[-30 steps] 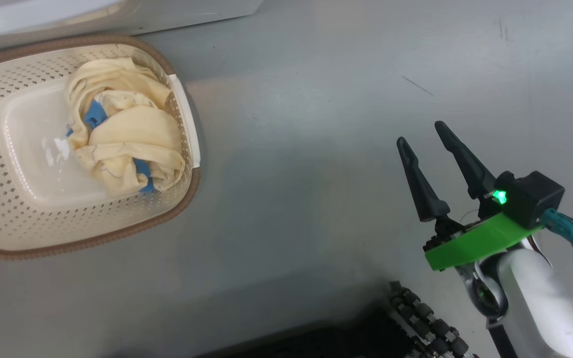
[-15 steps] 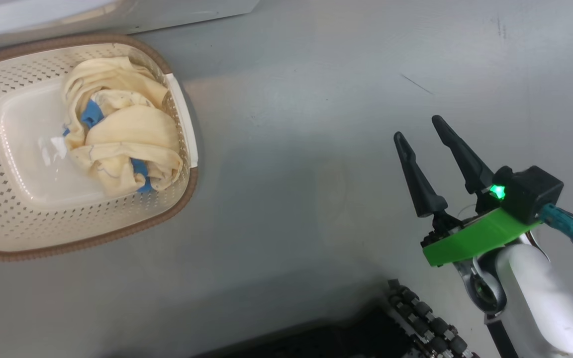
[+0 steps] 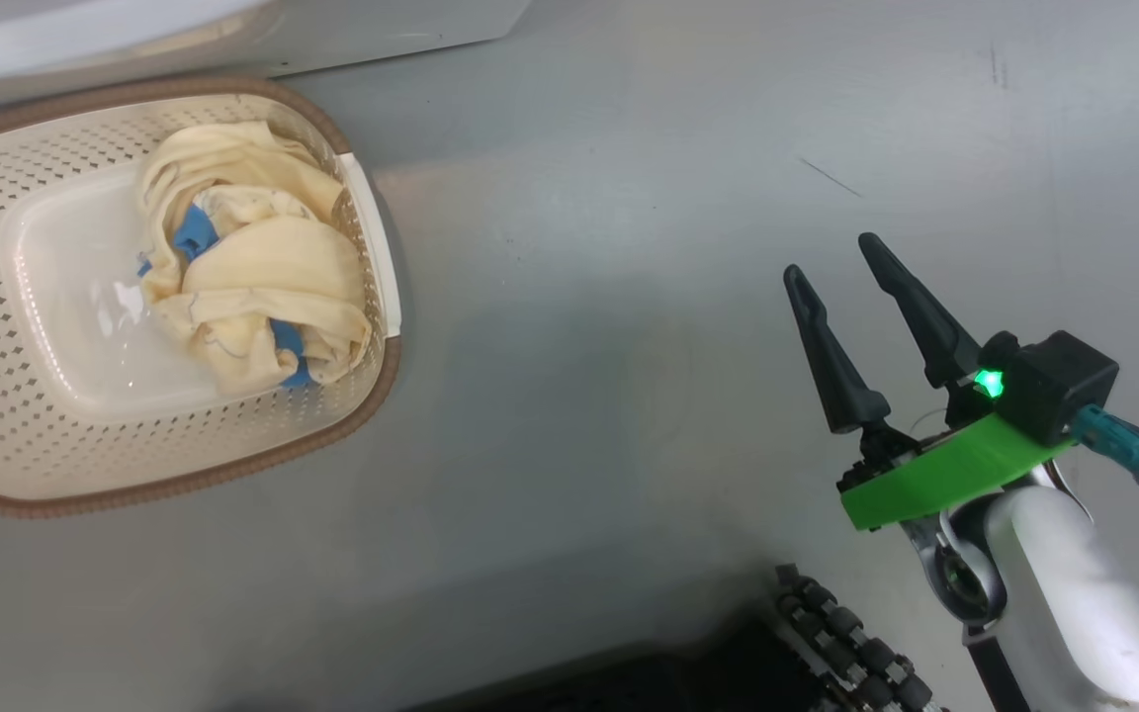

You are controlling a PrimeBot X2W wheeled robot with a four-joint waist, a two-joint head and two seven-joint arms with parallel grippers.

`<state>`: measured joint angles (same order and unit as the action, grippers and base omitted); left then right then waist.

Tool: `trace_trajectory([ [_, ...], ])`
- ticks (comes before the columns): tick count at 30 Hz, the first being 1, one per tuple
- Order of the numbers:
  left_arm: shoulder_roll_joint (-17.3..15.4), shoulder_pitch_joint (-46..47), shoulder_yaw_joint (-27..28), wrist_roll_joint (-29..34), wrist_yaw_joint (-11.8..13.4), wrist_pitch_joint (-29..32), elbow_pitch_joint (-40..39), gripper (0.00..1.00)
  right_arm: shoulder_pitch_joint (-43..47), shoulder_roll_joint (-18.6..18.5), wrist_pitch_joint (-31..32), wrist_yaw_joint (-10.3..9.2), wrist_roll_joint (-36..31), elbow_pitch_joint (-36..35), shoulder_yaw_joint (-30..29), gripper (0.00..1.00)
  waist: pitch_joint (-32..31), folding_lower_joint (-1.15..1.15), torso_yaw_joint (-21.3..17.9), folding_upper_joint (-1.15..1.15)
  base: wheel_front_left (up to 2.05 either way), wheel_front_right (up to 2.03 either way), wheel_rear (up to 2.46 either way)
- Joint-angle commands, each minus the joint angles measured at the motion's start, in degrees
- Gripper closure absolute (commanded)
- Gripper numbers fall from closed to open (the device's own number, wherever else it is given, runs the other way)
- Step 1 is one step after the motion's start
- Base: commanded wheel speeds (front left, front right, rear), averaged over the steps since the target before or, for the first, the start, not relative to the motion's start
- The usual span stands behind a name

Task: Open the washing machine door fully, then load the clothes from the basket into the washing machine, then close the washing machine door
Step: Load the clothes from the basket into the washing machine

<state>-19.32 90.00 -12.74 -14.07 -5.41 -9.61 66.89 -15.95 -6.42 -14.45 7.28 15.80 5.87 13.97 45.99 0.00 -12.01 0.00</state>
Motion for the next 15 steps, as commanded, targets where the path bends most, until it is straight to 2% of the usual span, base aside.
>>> trace_trajectory([
  [1,-2.08,0.91,0.62,-0.25,0.76,-0.26,-1.08,0.0,0.95,-0.15,-0.55,0.21,0.37,-1.26,0.65,0.0,-0.15,0.0,0.13,0.0,0.0,0.0,0.0],
  [15,1.09,-3.71,-0.66,-1.52,0.84,-1.15,3.44,0.0,0.12,-0.6,-0.55,0.21,-0.01,-0.93,-0.29,0.0,-5.23,0.0,2.03,0.0,0.0,0.0,0.0],
])
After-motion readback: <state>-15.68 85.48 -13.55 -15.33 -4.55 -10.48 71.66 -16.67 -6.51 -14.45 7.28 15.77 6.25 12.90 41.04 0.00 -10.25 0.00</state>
